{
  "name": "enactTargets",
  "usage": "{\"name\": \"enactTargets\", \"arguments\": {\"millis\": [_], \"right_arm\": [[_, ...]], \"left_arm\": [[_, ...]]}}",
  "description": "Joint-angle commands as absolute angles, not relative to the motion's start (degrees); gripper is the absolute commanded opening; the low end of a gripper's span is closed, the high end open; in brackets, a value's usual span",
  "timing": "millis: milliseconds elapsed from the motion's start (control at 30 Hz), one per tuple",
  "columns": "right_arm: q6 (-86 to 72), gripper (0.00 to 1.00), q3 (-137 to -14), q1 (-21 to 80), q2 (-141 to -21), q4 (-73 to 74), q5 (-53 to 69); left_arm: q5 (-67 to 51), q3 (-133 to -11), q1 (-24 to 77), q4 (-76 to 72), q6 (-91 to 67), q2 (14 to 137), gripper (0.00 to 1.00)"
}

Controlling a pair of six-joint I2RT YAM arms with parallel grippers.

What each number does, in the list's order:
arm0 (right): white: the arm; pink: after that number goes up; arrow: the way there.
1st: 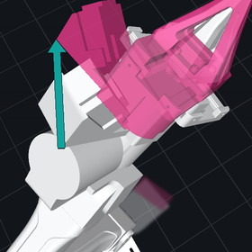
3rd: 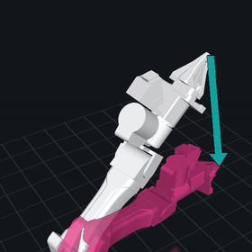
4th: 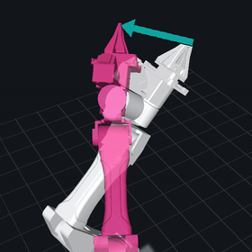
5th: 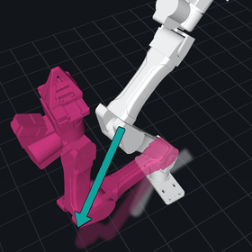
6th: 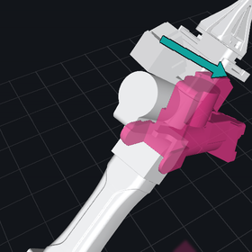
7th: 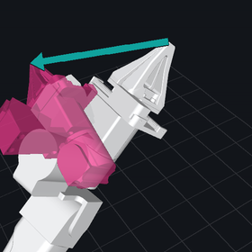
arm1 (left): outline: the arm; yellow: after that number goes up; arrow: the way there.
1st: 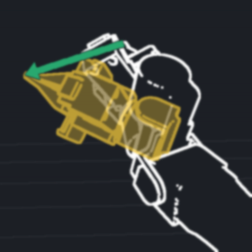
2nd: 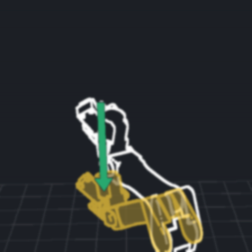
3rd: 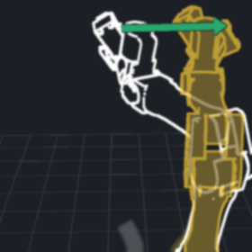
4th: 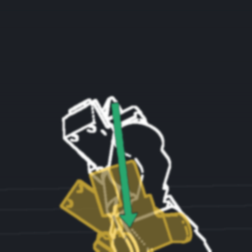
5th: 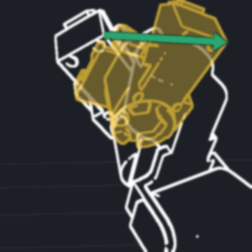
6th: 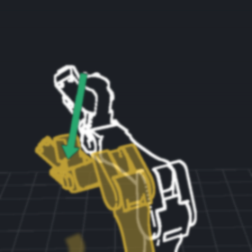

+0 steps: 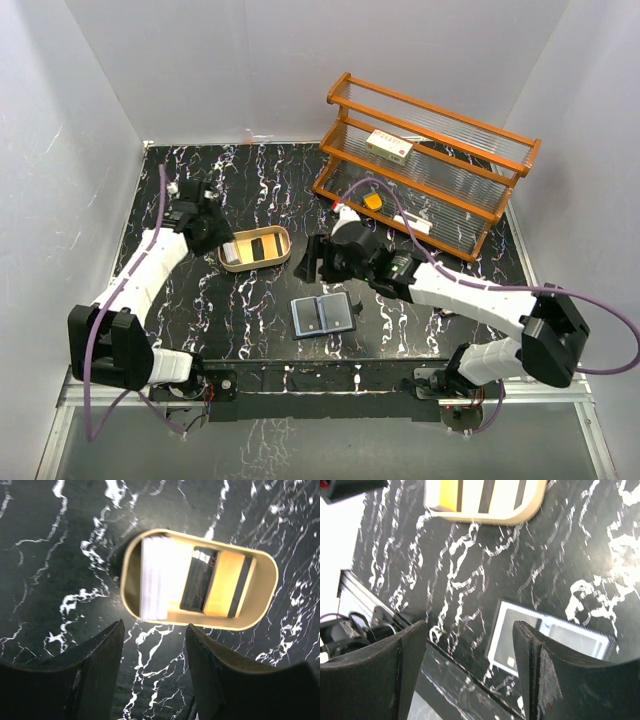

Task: Put the credit cards into the card holder
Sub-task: Pick up the credit card from the storage box.

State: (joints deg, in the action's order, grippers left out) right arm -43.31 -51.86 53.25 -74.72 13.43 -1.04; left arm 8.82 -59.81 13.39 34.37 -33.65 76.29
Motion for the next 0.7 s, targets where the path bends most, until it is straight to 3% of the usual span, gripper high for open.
{"name": "enactTargets", "arguments": {"millis": [0, 267, 667], "right_arm": [[-41.11, 0.68, -59.98, 53.48, -79.23, 9.14, -4.09], [-39.79, 0.68, -74.48, 53.44, -93.84, 6.20, -5.45], [-37.84, 0.69, -98.22, 53.44, -117.61, 12.60, -3.70]], "left_arm": [[2.19, -59.85, 5.04, 34.19, -31.04, 74.16, 0.48], [-8.39, -54.77, -6.91, 26.59, -32.48, 78.11, 0.29], [-19.56, -52.14, -18.72, 19.93, -32.27, 85.25, 0.23]]}}
